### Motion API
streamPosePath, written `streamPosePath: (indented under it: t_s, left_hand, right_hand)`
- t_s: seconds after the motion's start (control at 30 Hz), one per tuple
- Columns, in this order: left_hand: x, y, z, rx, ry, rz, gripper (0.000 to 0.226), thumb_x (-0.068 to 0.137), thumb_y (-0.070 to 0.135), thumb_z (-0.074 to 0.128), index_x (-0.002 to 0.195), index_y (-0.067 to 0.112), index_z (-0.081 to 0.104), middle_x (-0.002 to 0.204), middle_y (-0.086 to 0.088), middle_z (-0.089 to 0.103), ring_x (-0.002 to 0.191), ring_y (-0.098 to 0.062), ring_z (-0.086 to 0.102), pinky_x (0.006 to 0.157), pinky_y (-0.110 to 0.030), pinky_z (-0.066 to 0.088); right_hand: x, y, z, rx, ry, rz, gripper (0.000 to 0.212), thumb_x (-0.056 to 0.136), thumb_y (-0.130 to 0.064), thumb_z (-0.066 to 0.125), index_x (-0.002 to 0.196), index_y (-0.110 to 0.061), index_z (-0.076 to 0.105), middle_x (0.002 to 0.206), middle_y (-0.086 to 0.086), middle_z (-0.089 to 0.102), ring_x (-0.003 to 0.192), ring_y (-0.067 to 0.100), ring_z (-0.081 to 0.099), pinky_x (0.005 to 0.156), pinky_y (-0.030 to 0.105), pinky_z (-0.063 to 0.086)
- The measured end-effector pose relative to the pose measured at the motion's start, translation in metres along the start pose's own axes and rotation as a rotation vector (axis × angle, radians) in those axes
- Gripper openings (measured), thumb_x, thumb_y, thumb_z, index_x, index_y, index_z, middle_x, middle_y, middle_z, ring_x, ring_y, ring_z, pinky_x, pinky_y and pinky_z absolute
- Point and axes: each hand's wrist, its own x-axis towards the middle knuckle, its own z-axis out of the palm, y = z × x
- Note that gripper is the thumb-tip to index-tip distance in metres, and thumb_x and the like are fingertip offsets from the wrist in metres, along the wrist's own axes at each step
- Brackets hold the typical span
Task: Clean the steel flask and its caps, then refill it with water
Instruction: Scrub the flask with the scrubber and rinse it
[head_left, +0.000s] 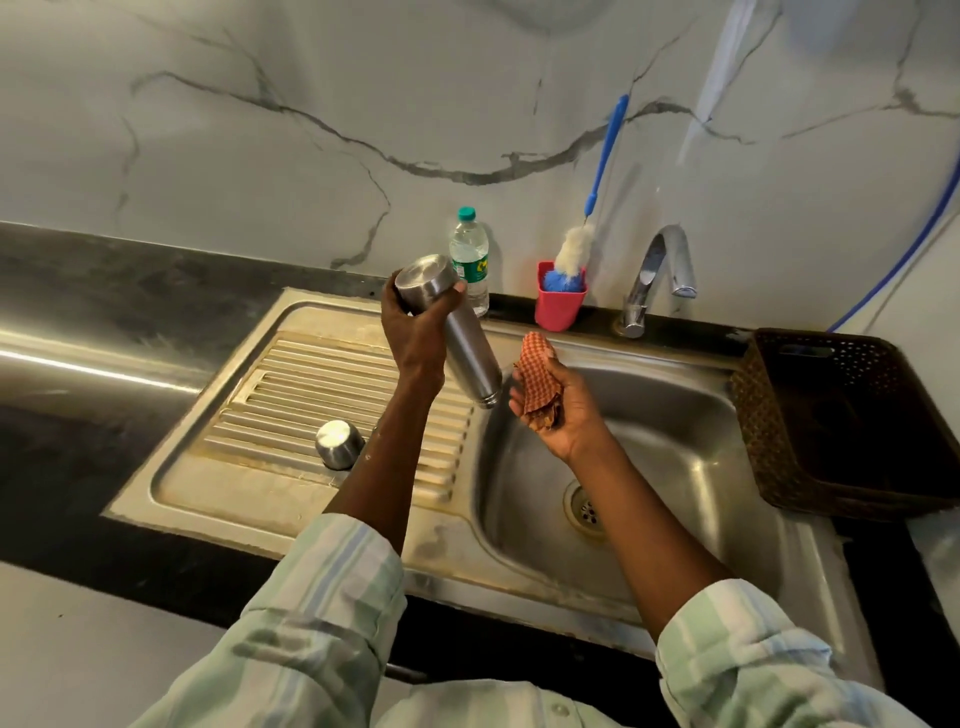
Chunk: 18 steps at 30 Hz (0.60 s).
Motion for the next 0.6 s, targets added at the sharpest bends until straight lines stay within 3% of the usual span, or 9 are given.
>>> streamPosePath:
  t_s: [0.1,0.2,0.27,0.4,0.5,0.6]
  left_hand:
    - [0.007,0.000,-0.015,-0.159,0.200,-0.143,0.055,0.075,0.021,0.084,0.120,0.011,0.053,0.108,-0.002,0.061,0.099,-0.018,0.062,0.076,-0.023,0.055]
    - [0.018,-0.003,-0.033,-0.277,0.364,-0.217,0.058,0.075,0.028,0.085,0.120,0.011,0.053,0.110,-0.003,0.061,0.102,-0.018,0.062,0.090,-0.031,0.055]
    - [0.023,-0.003,-0.041,-0.274,0.400,-0.198,0.063,0.073,0.029,0.087,0.122,0.010,0.052,0.116,-0.007,0.061,0.105,-0.022,0.063,0.092,-0.033,0.055]
    - [0.026,0.002,-0.039,-0.075,0.291,-0.039,0.075,0.072,0.025,0.087,0.132,0.011,0.046,0.122,-0.007,0.059,0.109,-0.023,0.062,0.095,-0.036,0.055]
    - [0.026,0.002,-0.035,0.057,0.193,0.071,0.079,0.072,0.025,0.088,0.136,0.015,0.043,0.127,-0.006,0.057,0.115,-0.022,0.059,0.095,-0.031,0.054]
    - [0.030,-0.002,-0.038,0.135,0.147,0.143,0.086,0.068,0.033,0.089,0.138,0.015,0.043,0.131,-0.007,0.057,0.118,-0.023,0.058,0.096,-0.033,0.054]
  right_hand:
    - [0.003,0.000,-0.001,0.048,0.025,-0.078,0.039,0.093,-0.026,0.055,0.126,-0.006,0.056,0.090,0.009,0.066,0.073,0.019,0.064,0.059,0.027,0.056]
    - [0.007,-0.007,-0.007,0.034,0.053,-0.125,0.042,0.092,-0.023,0.059,0.130,-0.008,0.054,0.097,0.011,0.066,0.080,0.022,0.065,0.062,0.031,0.057]
    - [0.007,-0.007,-0.007,-0.027,0.039,-0.100,0.042,0.092,-0.024,0.058,0.131,-0.008,0.053,0.099,0.012,0.067,0.082,0.022,0.065,0.064,0.032,0.057]
    - [0.008,0.007,0.006,-0.149,0.031,-0.037,0.047,0.093,-0.026,0.056,0.135,-0.005,0.051,0.099,0.013,0.067,0.076,0.022,0.066,0.061,0.031,0.058]
    - [0.011,0.017,0.017,-0.223,0.010,0.006,0.041,0.095,-0.025,0.053,0.133,-0.009,0.051,0.102,0.012,0.067,0.071,0.021,0.069,0.063,0.033,0.058]
    - [0.013,0.025,0.025,-0.261,-0.012,0.021,0.037,0.096,-0.023,0.054,0.131,-0.012,0.052,0.101,0.010,0.068,0.078,0.024,0.067,0.067,0.035,0.056]
